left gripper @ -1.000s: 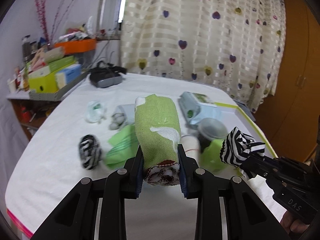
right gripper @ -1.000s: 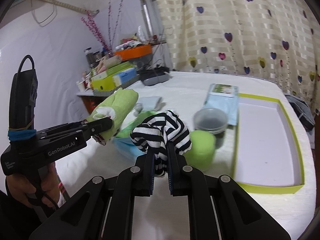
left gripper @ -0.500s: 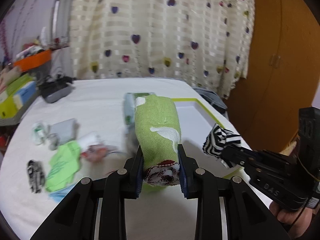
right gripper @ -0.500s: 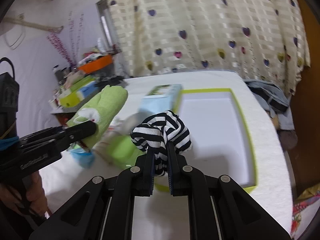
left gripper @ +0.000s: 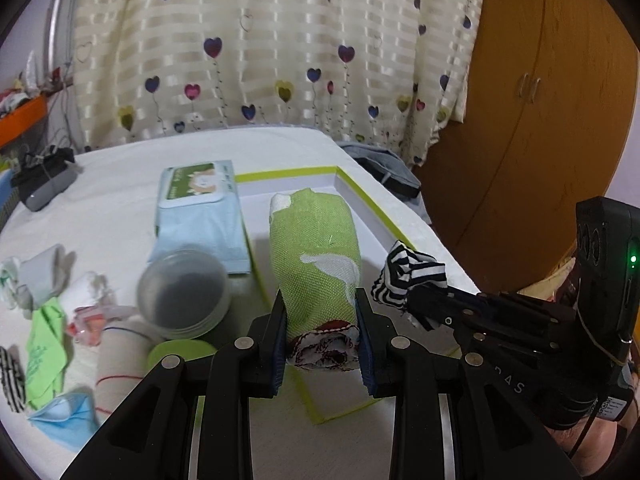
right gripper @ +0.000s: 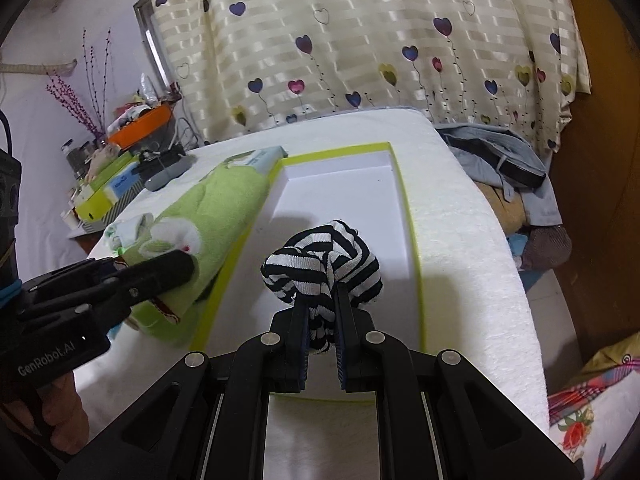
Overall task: Organize soft objects
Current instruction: 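Carry green towel in left gripper while right gripper carries striped cloth to box, then lower green towel into box with left gripper while right gripper releases striped cloth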
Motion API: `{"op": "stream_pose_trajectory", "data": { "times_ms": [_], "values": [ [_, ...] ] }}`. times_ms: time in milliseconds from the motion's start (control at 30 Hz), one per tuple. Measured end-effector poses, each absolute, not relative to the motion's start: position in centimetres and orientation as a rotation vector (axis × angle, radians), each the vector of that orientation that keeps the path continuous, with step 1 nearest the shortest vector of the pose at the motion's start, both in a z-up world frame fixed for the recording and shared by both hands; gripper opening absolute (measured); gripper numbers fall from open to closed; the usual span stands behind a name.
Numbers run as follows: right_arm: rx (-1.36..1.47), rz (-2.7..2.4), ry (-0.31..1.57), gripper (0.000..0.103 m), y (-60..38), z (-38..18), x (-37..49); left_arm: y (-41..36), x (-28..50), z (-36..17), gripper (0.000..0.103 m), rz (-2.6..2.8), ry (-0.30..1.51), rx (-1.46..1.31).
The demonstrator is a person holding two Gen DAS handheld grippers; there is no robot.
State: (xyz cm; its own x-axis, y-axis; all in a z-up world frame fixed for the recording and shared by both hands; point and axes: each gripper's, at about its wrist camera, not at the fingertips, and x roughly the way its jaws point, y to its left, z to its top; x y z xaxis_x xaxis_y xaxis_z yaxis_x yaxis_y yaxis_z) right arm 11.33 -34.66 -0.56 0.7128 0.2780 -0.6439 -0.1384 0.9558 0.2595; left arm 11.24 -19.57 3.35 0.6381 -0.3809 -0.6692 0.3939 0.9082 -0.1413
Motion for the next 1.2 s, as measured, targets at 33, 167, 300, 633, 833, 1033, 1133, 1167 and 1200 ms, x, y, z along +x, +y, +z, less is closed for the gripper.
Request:
{"op": "stream_pose_trajectory", "data": {
  "times_ms": [33,167,300,633,833,1033,1133,1167,1200],
  "values": [
    [0.198,0.233,0.748,0.011,-34.7,-0.6,11.5,-19.8,11.5,3.2,0.028,-0.444,0.766,0.021],
    [0.188,0.23,0.764,0.011,-34.9,-0.9,11.9,-20.5,12.0,2.5,0.028,-0.455,0.791,0.025],
    [0.188,0.214,0.773,0.013,-35.2,-1.1,12.1,-21.2,12.6,1.7,0.03,-0.459,0.812,0.038],
    [0.156,0.18,0.763,0.048,-35.4,-0.9,11.6,-21.6,12.9,1.4,0.034,-0.465,0.81,0.05],
    [0.16,0.17,0.741,0.048,-35.6,-0.3,10.9,-21.4,11.9,2.1,0.036,-0.487,0.791,0.041],
    [0.141,0.147,0.721,0.051,-35.4,0.6,9.7,-20.7,10.6,3.1,0.036,-0.498,0.764,0.019],
    [0.132,0.133,0.705,0.058,-35.2,1.1,8.9,-20.5,9.7,3.6,0.036,-0.507,0.751,0.018],
    [0.132,0.133,0.702,0.058,-35.1,1.3,8.7,-20.4,9.4,3.7,0.036,-0.509,0.748,0.018],
    [0.132,0.133,0.701,0.058,-35.0,1.4,8.4,-20.4,9.1,3.9,0.036,-0.511,0.742,0.019]
  ]
}}
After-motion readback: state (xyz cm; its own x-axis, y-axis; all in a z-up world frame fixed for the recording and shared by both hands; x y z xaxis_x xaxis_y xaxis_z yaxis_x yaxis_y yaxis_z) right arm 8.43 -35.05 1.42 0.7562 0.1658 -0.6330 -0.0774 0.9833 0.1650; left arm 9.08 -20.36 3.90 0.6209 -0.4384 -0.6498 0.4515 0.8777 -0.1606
